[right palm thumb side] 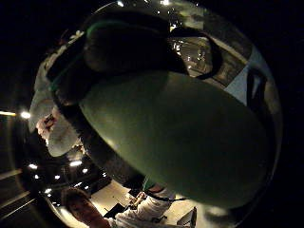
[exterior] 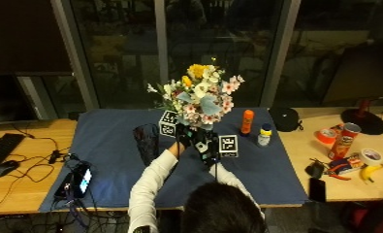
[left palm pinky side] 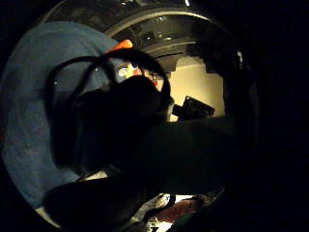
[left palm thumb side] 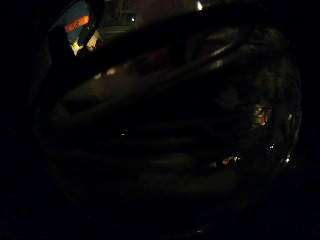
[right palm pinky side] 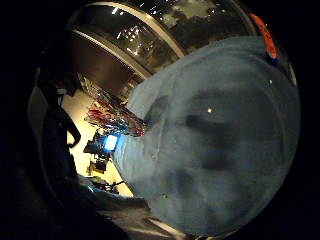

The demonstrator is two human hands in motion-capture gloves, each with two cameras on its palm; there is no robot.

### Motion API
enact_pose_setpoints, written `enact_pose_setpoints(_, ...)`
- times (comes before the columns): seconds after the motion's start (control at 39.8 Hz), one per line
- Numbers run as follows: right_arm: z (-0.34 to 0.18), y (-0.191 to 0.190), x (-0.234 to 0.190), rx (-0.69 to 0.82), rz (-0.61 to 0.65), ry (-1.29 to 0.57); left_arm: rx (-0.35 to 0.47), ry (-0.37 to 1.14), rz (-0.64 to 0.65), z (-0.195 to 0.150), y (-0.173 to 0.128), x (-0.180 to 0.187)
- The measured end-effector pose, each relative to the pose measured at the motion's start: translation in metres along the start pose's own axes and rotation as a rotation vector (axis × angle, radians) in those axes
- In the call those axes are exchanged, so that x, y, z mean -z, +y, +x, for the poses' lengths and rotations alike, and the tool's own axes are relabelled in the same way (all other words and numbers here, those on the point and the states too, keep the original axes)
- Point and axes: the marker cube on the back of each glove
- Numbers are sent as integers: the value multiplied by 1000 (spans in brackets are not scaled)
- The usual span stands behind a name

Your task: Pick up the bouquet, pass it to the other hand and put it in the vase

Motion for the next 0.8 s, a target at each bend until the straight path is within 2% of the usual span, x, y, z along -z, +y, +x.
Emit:
enact_pose_setpoints(0.08, 7, 3, 0, -56, -66, -47, -22, -13, 6, 3, -3, 9)
enact_pose_setpoints(0.18, 19, 1, 4, 21, -103, -39, -49, -64, 50, 19, -1, 21)
enact_pose_setpoints(0.33, 4, -4, 17, 303, -35, -139, -87, -161, 161, 56, 6, 49)
enact_pose_setpoints(0.48, 13, -2, 38, 120, 17, -8, -137, -246, 333, 96, 10, 86)
enact_pose_setpoints(0.6, 28, 1, 49, -31, 33, 69, -147, -287, 445, 128, 19, 112)
enact_pose_setpoints(0.8, 36, -1, 54, -43, 36, 80, -159, -319, 536, 155, 34, 158)
